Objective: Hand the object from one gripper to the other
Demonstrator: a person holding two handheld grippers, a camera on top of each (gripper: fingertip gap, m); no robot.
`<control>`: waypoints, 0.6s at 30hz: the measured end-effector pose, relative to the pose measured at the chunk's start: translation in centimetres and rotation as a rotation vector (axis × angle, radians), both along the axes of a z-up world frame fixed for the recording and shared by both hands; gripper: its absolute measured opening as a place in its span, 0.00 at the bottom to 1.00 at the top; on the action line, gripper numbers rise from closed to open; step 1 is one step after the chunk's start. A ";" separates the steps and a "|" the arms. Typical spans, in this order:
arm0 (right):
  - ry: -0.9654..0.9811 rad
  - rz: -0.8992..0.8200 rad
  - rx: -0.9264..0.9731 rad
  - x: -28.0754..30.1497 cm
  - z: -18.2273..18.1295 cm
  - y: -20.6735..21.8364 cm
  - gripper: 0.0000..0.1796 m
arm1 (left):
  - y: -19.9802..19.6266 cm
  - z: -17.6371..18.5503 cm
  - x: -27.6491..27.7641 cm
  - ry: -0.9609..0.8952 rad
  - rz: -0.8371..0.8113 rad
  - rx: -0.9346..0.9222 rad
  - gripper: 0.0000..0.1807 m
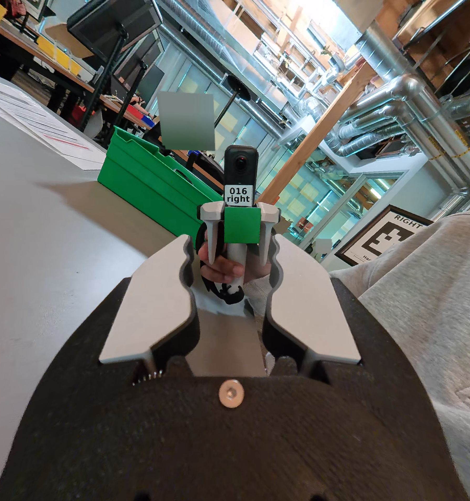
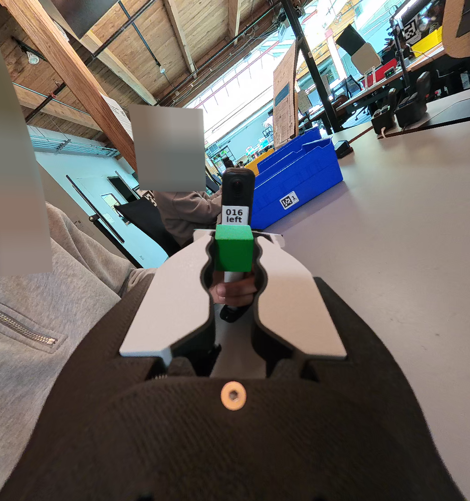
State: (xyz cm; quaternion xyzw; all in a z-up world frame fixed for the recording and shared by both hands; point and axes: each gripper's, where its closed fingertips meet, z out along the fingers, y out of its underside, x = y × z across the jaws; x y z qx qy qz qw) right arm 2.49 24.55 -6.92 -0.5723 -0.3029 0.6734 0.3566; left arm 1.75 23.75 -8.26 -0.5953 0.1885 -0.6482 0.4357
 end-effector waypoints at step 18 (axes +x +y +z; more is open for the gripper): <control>-0.180 -0.144 0.156 -0.2 -1.9 1.2 0.15 | 0.6 -0.2 -0.8 0.028 0.050 -0.001 0.21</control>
